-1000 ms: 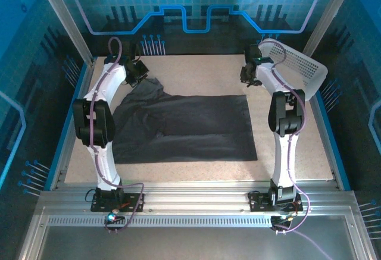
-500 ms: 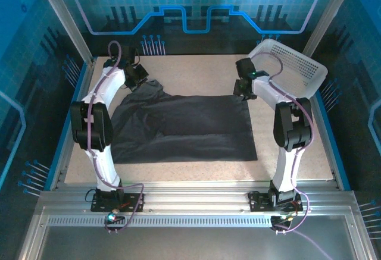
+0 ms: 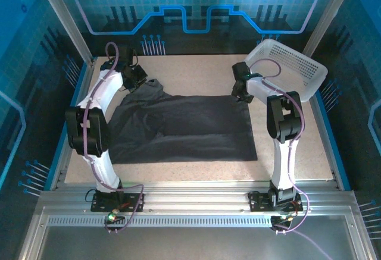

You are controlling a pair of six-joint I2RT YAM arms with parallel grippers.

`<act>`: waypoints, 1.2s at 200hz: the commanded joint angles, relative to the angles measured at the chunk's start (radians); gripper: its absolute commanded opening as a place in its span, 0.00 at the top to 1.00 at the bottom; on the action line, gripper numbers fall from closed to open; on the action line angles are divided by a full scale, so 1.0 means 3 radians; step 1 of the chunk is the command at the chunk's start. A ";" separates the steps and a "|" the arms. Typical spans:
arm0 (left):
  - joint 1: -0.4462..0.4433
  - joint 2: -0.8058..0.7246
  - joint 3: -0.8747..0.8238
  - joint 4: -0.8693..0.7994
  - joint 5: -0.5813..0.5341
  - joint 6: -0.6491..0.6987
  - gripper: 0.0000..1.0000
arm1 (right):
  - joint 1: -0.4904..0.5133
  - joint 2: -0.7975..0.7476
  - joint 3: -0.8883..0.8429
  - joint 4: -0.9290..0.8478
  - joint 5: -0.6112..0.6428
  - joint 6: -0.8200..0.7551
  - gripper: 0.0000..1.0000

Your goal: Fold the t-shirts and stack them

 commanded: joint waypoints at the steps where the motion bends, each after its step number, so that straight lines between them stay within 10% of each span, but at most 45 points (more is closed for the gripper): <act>1: -0.0015 -0.0139 -0.0040 0.0020 0.0087 0.0003 1.00 | -0.0065 0.0113 0.0081 -0.0083 0.0115 0.0115 0.51; 71: -0.0015 -0.0113 0.0032 -0.0037 0.0089 0.0053 1.00 | -0.0089 0.0278 0.0150 -0.0262 0.0049 0.0180 0.67; 127: 0.0003 -0.0151 -0.0033 -0.0115 -0.0067 0.0181 1.00 | -0.0083 0.0105 0.0271 -0.0210 0.0009 -0.0237 1.00; 240: 0.0102 -0.1904 -0.1482 -0.0392 -0.0710 -0.0080 1.00 | 0.0129 -0.1206 -0.0874 -0.0023 -0.0171 -0.0754 1.00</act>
